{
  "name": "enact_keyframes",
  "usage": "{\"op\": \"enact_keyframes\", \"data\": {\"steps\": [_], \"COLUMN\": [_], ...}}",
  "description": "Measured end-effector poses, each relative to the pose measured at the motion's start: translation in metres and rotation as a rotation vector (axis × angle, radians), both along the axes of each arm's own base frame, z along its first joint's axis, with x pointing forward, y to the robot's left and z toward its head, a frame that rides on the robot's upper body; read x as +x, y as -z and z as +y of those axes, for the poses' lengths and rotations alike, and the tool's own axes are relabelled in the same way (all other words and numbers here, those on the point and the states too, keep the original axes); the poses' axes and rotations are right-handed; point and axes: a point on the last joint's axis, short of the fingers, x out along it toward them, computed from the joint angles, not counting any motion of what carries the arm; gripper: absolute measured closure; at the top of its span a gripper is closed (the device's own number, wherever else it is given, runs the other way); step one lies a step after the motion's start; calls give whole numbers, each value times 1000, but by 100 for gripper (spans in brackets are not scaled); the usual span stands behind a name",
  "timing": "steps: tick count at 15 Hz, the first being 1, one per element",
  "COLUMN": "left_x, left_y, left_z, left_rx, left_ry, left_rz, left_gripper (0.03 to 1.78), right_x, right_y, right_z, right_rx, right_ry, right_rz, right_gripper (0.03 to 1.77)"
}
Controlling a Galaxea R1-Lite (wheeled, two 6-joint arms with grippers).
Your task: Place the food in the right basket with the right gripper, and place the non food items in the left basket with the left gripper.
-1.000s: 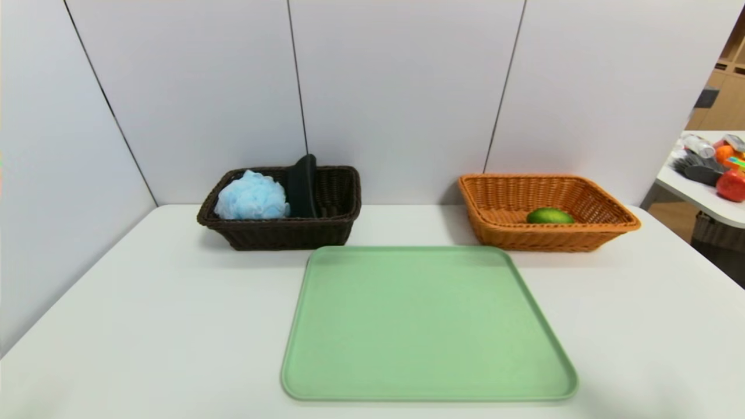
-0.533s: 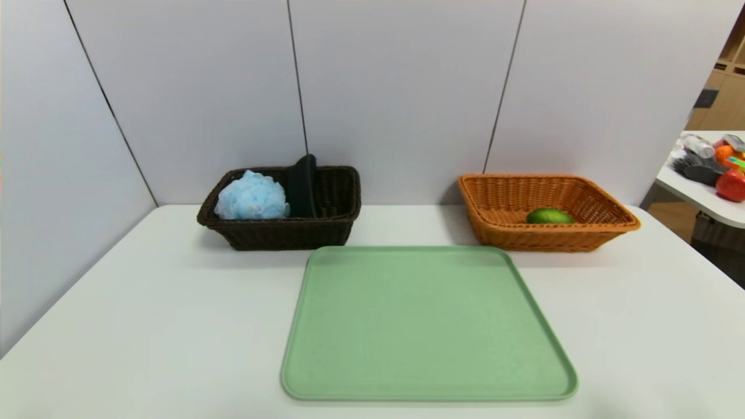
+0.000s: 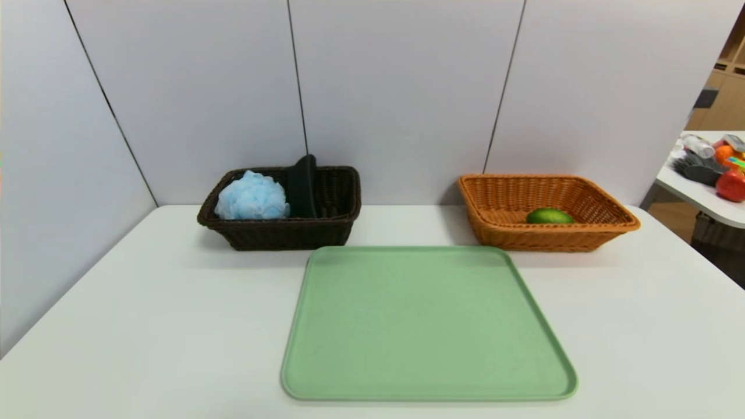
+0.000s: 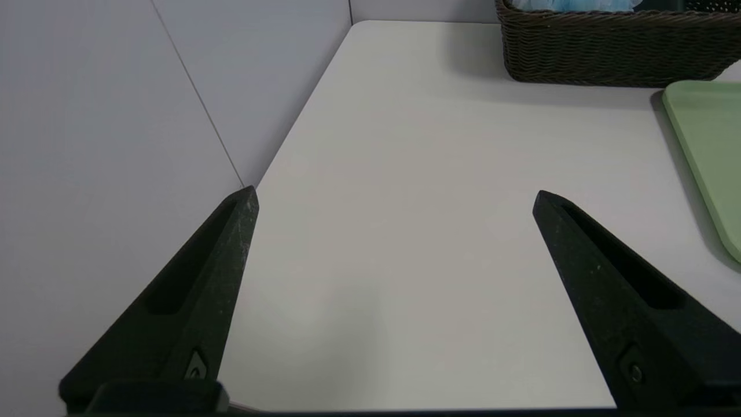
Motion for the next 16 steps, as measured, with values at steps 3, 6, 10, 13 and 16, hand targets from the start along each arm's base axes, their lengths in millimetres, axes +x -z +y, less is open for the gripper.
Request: {"op": "enact_keyframes", "data": {"steps": [3,6,10,13,16], "left_x": [-8,-15,-12,5,19], "left_y": [17,32,38,53,66], "left_z": [-1,-2,-3,-4,-5], "left_rx": [38,47,55,76,130], "left_ry": [34,70,115,127,154], "left_rz": [-24,-64,-143,-196,-302], "left_gripper": [12,12,12,12,12], "right_x": [-13,-26,-23,-7,0], "right_y": [12,31,53,76,87], "right_z": [1,3,4,5,6], "right_rx": [3,2,3,-20,-33], "right_ry": [-22,-85,-140,-184,-226], "right_rz": [-61,-123,-218,-296,-373], "right_gripper": [10,10,10,10,10]}}
